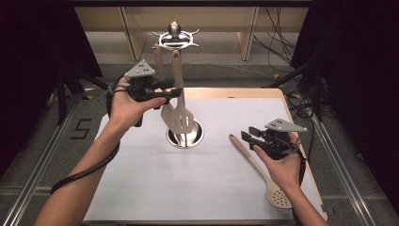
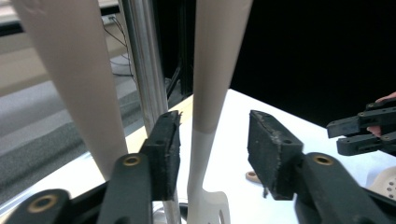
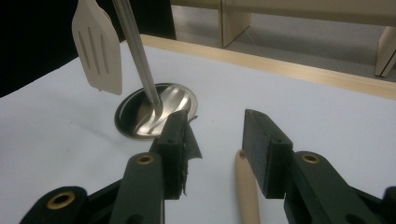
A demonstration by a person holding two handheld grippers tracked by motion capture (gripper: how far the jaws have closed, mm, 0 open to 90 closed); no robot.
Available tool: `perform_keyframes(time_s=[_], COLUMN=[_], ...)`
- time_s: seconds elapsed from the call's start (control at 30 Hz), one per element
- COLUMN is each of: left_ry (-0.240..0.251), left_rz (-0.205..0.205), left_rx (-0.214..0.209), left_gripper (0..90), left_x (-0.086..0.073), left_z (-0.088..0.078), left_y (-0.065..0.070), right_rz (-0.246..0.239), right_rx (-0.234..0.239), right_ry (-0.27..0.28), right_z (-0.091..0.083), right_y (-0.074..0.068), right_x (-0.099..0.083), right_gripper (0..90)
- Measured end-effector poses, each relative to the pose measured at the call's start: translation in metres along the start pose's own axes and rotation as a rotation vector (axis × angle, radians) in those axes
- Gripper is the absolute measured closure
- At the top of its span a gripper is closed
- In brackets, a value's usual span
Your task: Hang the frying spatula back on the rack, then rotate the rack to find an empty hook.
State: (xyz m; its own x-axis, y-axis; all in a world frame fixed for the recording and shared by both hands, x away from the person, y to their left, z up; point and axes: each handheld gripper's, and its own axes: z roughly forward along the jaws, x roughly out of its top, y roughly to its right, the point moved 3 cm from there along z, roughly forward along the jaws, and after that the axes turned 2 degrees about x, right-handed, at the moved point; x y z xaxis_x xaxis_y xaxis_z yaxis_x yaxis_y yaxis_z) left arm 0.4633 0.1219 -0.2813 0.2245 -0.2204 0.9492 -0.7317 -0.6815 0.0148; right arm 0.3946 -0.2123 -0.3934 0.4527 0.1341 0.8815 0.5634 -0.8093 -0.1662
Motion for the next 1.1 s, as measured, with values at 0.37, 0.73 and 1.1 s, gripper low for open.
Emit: perform_keyframes(time_s=[0.37,0.73,1.1], left_ry=[0.070,0.098,0.126], left_rz=[0.020,-0.029,-0.057], left_rx=[0.024,0.029,0.053], left_gripper=[55.8,77.2,85.3], left_x=[-0.008,-0.011,-0.004], left_z=[-0.030,-0.037,-0.041], left_y=[0.004,0.000,-0.002], right_rz=[-0.025,0.020,-0.023], right_rx=[-0.010,-0.017,-0.037], right_ry=[-0.005,-0.005,0.019], right_z=[-0.001,-0.005,-0.014], right_y=[0.006,0.007,0.010], right_x=[-0.002,-0.003,0.002], right_gripper=[61.4,61.6,62.0])
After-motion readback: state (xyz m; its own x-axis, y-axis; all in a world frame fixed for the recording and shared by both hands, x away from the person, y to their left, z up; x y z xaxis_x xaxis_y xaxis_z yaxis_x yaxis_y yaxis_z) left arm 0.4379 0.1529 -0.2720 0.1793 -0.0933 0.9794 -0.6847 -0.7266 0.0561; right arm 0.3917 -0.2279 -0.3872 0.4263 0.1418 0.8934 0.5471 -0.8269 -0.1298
